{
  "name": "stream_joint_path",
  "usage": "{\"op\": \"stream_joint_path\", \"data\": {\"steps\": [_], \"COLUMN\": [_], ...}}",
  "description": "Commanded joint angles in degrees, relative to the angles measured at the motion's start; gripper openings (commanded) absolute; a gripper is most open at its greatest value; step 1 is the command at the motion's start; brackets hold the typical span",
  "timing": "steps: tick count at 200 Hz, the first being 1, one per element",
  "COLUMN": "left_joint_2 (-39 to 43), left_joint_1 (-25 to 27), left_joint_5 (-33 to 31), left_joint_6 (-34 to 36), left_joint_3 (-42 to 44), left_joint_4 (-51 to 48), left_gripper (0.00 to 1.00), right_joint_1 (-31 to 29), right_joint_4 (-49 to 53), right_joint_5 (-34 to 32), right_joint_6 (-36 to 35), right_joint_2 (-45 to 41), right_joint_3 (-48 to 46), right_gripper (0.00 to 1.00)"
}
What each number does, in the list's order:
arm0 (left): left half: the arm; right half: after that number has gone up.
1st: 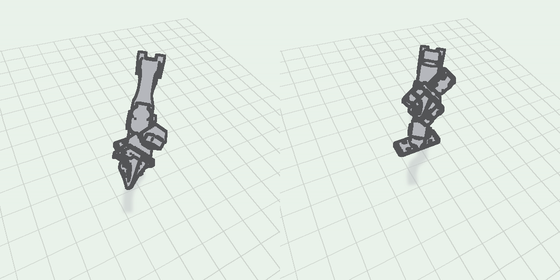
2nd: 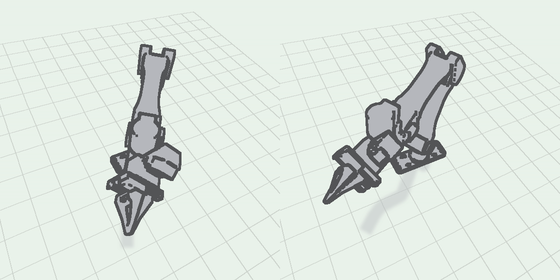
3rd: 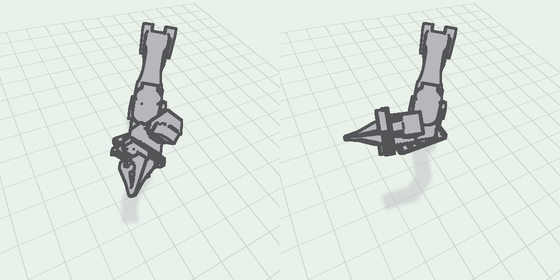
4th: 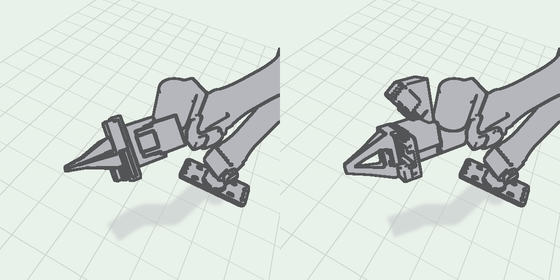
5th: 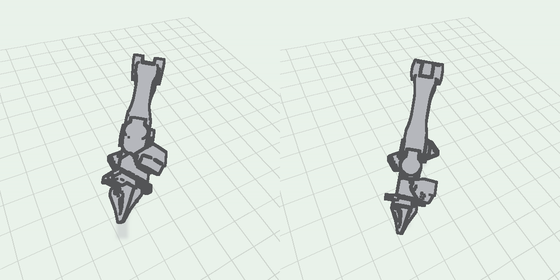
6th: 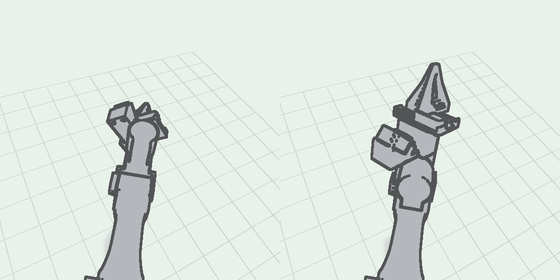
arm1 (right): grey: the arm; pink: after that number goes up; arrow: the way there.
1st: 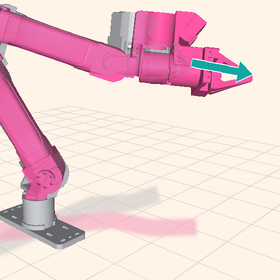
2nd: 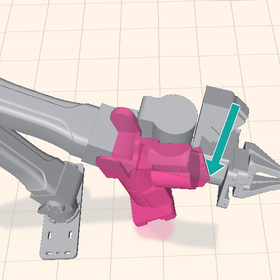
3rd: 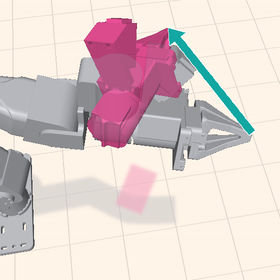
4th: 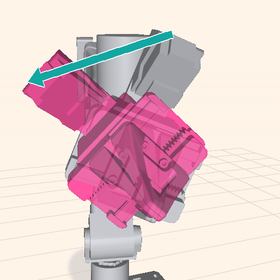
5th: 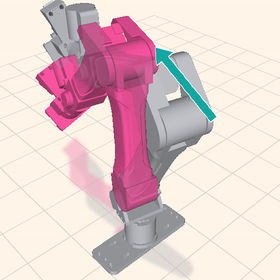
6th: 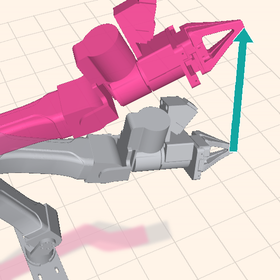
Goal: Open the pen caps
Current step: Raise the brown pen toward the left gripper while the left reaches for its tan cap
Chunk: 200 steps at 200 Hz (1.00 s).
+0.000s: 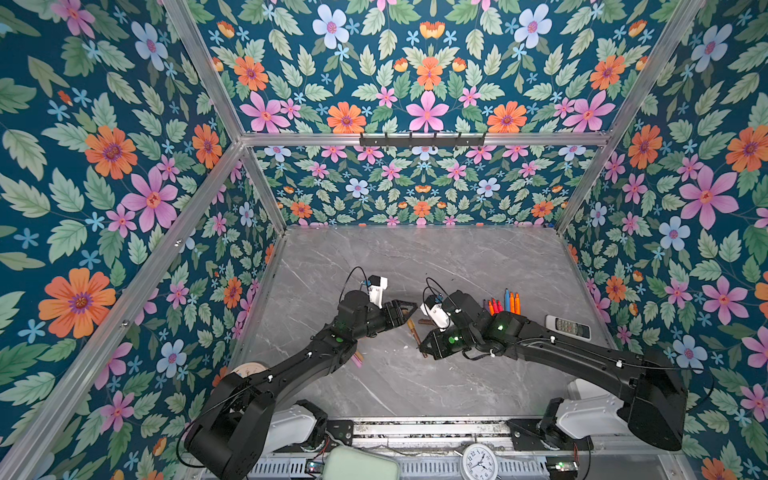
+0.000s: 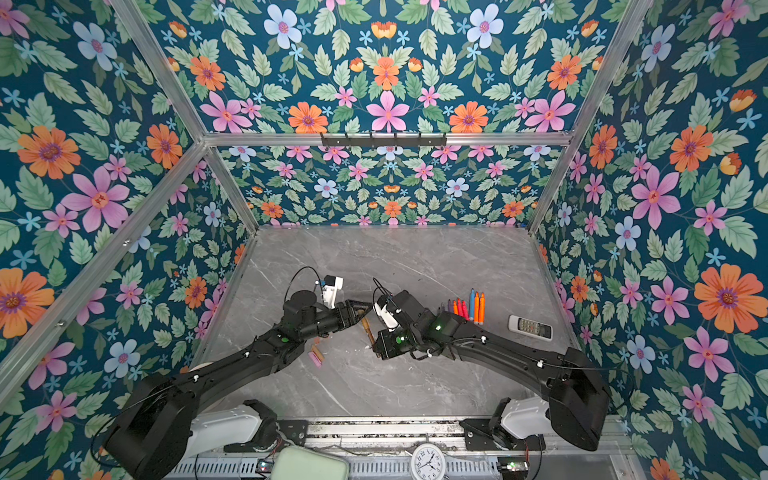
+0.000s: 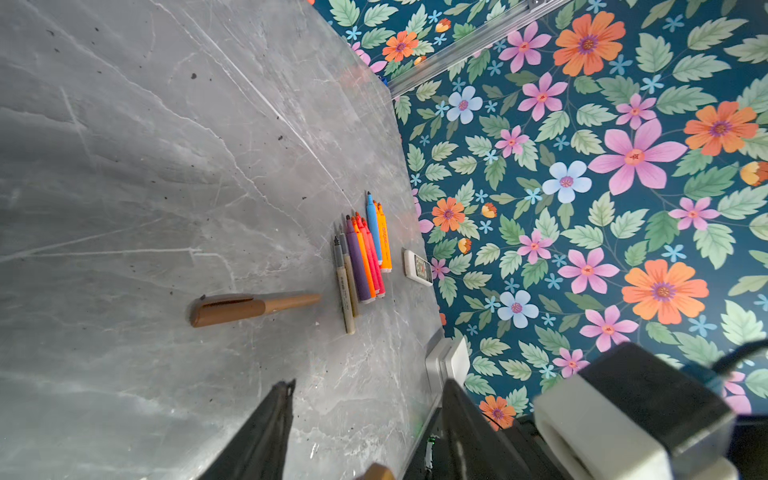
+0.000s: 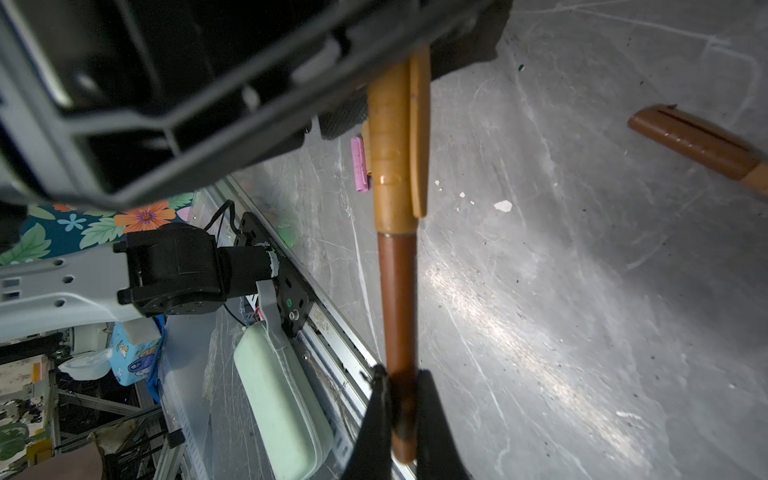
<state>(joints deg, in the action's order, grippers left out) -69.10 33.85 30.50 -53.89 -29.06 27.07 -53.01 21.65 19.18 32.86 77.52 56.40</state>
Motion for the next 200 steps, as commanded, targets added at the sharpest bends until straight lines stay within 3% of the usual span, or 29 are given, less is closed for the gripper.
{"op": "stream_joint_path", "data": {"steps": [1, 64, 200], "left_joint_2": [0.4, 2.3, 0.8], "left_joint_1": [0.4, 0.6, 1.1], "left_joint_5": [2.1, 2.7, 3.1], "left_joint_6": [-1.6, -2.3, -3.2], "left_joint_3": [0.7, 2.0, 2.0], "left_joint_4": [4.1, 5.8, 7.7], "left_gripper": [0.57, 0.43, 0.38], "right_joint_1": [0.0, 1.7, 1.7], "right_joint_4": [1.7, 1.9, -0.4], "right_joint_5": [-3.1, -2.3, 0.4], "right_joint_6": [-0.9, -0.7, 0.1], "right_joint_2": [-0.3, -0.6, -1.3], "right_joint_3": [1.1, 0.9, -0.1], "right_gripper": [0.00, 0.00, 0.00]}}
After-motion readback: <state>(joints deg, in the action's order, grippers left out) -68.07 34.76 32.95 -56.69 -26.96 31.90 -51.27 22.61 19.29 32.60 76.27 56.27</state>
